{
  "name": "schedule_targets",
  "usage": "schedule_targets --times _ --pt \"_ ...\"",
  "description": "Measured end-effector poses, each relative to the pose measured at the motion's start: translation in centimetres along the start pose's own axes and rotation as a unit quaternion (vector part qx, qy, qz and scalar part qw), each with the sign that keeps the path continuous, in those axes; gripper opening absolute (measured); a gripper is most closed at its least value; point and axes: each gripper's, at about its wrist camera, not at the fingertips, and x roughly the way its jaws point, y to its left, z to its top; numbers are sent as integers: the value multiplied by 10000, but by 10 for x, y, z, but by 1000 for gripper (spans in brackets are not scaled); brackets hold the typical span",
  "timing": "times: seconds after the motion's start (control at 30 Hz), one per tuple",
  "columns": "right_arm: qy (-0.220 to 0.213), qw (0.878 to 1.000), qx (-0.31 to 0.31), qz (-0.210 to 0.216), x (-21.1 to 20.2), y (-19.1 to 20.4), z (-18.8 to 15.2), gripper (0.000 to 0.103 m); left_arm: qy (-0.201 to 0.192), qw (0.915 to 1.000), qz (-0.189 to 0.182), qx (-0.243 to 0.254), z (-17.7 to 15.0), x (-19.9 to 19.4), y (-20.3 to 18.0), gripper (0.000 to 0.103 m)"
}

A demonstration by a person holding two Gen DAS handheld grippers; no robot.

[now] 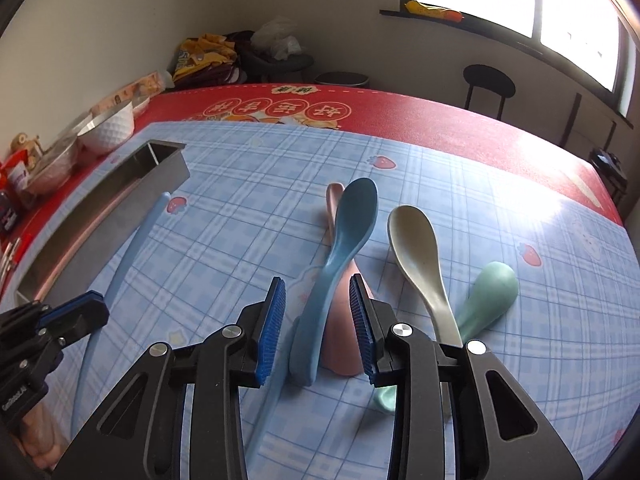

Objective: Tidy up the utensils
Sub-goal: 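Grasp the blue spoon by its handle with the right gripper while the left gripper holds the blue chopstick, then carry the blue chopstick over the steel tray with the left gripper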

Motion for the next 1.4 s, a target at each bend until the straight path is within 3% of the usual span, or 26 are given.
schedule_targets --times 0.33,0.67,0.8,1.0,1.17,1.4 --pt "330 9946 -435 -880 21 16 8 28 -36 10000 -8 -67 0 -4 1 6" --pt "352 9928 -600 -980 15 27 10 14 -9 10000 -52 -80 0 -2 2 6" --pt "212 9963 -351 -759 9 23 6 14 -10 9999 -54 -88 0 -2 2 6" --pt "-284 9976 624 -12 -16 9 -4 14 -1 9999 -64 -99 0 -1 4 6" --pt "-744 9863 1367 541 -36 7 -26 14 21 10000 -41 -74 0 0 3 6" --pt "-1133 9710 1909 892 -48 3 -49 14 12 10000 -33 48 0 1 -2 6"
